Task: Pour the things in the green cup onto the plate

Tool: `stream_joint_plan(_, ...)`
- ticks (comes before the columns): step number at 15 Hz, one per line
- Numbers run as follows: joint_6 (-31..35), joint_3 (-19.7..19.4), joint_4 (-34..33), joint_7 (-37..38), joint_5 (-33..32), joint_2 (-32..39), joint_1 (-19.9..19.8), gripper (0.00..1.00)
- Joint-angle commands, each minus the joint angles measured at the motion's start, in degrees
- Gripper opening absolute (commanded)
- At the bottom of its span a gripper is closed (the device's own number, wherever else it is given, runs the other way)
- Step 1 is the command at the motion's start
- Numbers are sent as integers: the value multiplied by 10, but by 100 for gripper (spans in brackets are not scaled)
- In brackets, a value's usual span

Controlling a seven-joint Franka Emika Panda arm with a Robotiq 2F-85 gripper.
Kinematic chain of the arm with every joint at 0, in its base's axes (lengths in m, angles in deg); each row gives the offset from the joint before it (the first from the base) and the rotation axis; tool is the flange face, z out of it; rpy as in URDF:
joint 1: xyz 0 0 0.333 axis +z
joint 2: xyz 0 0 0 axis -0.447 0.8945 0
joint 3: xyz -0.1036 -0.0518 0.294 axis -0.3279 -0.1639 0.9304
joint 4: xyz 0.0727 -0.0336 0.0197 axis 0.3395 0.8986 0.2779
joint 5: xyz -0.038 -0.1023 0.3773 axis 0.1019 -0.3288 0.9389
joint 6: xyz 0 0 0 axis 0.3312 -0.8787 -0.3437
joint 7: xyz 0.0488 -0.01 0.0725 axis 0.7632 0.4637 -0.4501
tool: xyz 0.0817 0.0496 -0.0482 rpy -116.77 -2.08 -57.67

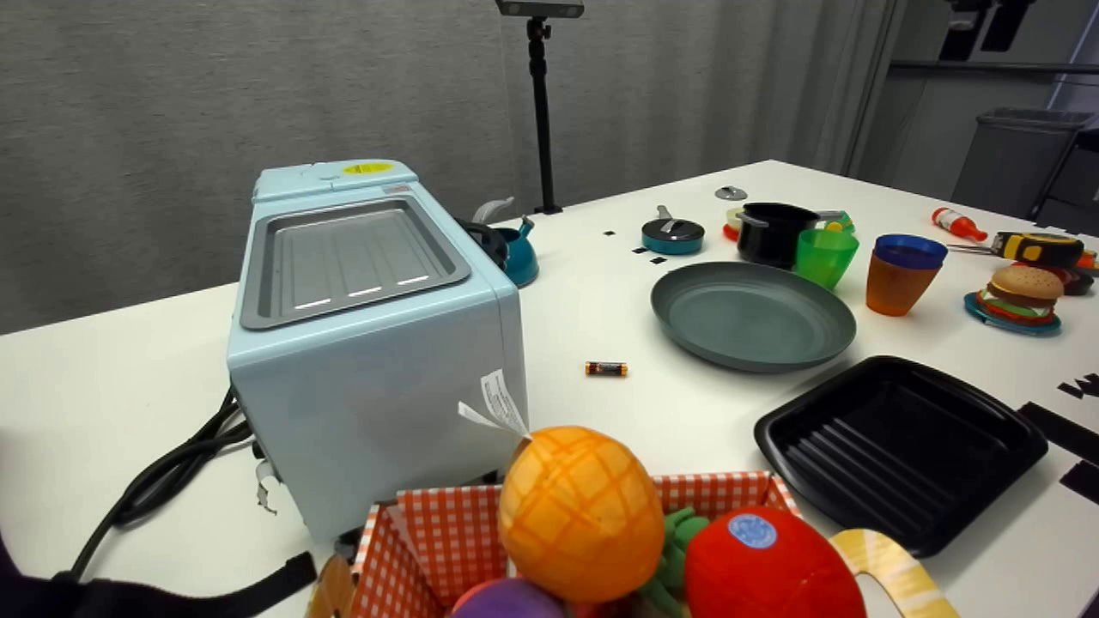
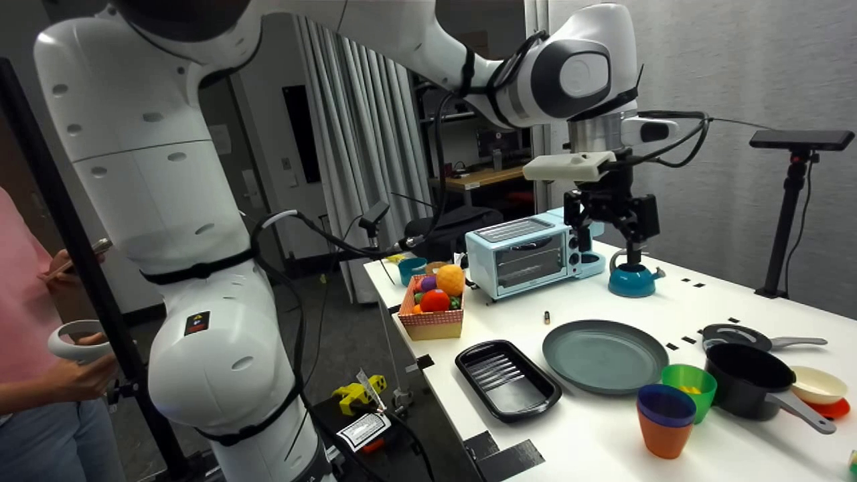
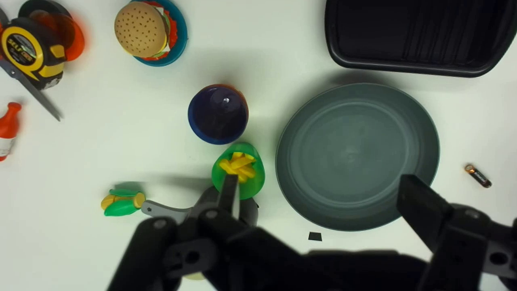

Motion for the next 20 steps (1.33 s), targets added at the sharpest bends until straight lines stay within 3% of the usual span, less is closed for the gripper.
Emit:
stream_joint_plan(1, 25, -7, -51, -17, 1, 66, -12, 100)
stream_joint_plan(8, 51, -16, -106, -9, 2, 156, -28, 100)
stream_joint_plan(9, 51, -13, -72, -1, 0, 128, -23, 100)
stream_joint_plan(20, 61, -16, -116, 9, -3, 179, -26, 100)
